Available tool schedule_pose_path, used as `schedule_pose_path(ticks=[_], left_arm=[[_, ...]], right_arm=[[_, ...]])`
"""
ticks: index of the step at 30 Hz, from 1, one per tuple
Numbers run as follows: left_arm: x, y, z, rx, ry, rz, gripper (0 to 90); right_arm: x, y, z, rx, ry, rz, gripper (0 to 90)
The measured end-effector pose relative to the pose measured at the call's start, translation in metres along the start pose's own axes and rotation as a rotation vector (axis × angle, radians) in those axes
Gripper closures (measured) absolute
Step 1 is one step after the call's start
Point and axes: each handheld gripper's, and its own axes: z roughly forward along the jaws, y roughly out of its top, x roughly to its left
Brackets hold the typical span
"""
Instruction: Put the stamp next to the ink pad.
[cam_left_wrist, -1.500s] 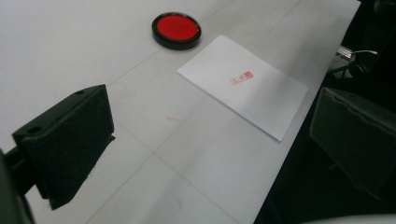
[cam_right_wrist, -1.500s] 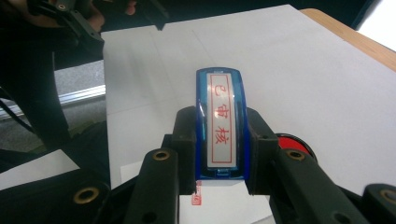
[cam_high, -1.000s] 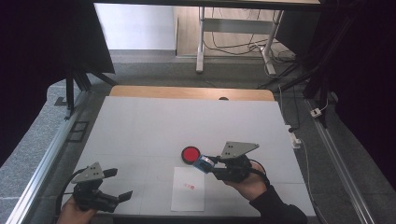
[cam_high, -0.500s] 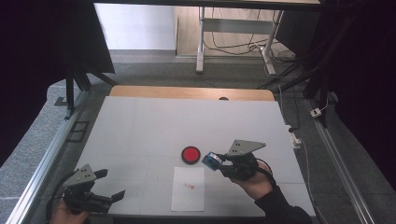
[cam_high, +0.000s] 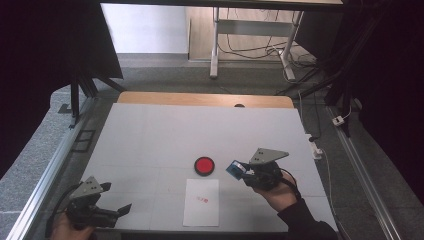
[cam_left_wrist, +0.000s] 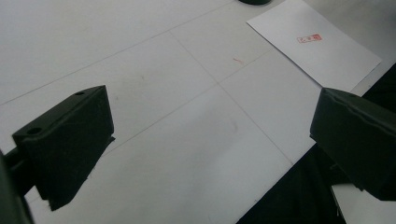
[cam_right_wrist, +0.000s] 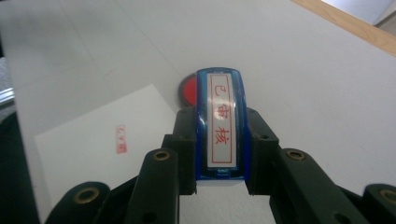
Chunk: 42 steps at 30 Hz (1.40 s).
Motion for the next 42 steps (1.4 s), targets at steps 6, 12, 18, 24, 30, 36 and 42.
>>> schedule_pose_path(ticks=[6,12,18,24,30,36,42], left_arm=[[0.0,0.0,0.0,0.01,0.014,-0.008,0.0],[0.0,0.001,0.002,0.023,0.019,-0.007,0.0],[0.0,0.001,0.002,0.024,0.019,-0.007,0.1],[0.0,0.001,0.002,0.028,0.018,-0.005,0.1],[0.0,0.001,0.002,0.029,0.019,-0.005,0.2],[0.0,0.001,0.003,0.031,0.019,-0.006,0.5],[-0.001,0.001,0.003,0.034,0.02,-0.003,0.7]], right_arm=[[-0.011,-0.007,0.005,0.03,-0.043,0.027,70.6],[-0.019,-0.013,0.011,0.058,-0.07,0.04,70.6],[-0.025,-0.018,0.02,0.086,-0.104,0.056,70.6],[-0.029,-0.021,0.028,0.105,-0.114,0.058,70.6],[-0.028,-0.023,0.037,0.123,-0.115,0.045,70.5],[-0.029,-0.026,0.045,0.139,-0.112,0.043,70.6],[-0.03,-0.029,0.053,0.151,-0.116,0.039,70.5]])
